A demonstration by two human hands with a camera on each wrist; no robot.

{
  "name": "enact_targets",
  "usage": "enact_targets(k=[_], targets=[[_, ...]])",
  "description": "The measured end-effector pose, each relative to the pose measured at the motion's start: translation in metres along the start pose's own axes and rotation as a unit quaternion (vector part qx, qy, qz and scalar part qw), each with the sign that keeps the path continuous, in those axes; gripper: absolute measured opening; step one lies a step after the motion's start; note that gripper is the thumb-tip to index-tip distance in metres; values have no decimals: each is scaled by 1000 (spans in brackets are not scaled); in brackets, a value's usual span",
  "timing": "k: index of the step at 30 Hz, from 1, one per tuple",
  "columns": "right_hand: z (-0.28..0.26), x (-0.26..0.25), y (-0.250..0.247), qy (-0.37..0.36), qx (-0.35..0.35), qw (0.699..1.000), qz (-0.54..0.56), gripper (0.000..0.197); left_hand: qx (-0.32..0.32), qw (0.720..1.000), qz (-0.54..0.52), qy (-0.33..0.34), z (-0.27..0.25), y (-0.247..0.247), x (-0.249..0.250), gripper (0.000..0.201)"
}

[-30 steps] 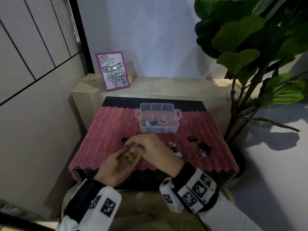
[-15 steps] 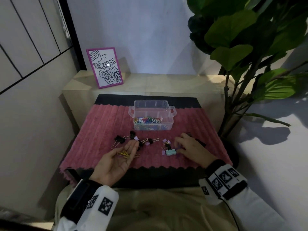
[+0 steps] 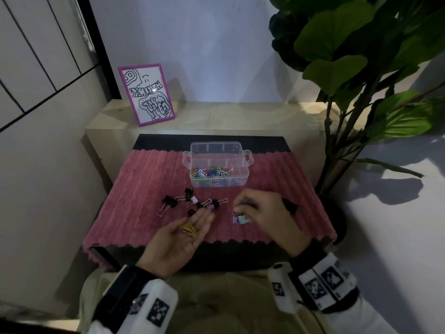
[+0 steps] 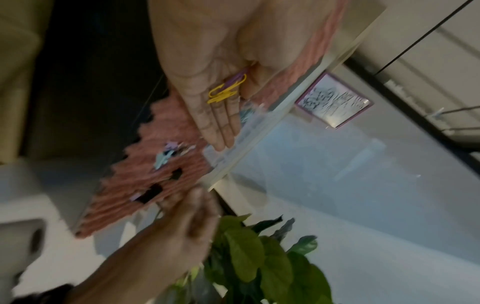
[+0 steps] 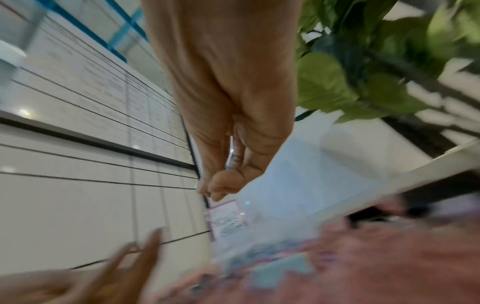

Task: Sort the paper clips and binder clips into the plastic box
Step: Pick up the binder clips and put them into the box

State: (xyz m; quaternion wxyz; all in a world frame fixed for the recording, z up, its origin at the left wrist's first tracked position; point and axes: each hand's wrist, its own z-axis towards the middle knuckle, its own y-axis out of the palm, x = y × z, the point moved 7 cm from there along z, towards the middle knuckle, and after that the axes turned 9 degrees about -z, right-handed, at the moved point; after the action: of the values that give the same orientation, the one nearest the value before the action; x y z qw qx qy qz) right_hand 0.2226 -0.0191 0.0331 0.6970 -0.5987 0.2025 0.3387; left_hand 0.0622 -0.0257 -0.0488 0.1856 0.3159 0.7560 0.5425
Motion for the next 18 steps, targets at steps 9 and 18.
enact_targets(k=[9, 18], targets=[[-15, -73, 61, -205, -18, 966, -154, 28, -12, 999, 18, 25, 9, -5, 17, 30], [-19, 72, 7, 32, -43, 970, -236, 30, 15, 993, -49, 109, -10, 1, 46, 59]])
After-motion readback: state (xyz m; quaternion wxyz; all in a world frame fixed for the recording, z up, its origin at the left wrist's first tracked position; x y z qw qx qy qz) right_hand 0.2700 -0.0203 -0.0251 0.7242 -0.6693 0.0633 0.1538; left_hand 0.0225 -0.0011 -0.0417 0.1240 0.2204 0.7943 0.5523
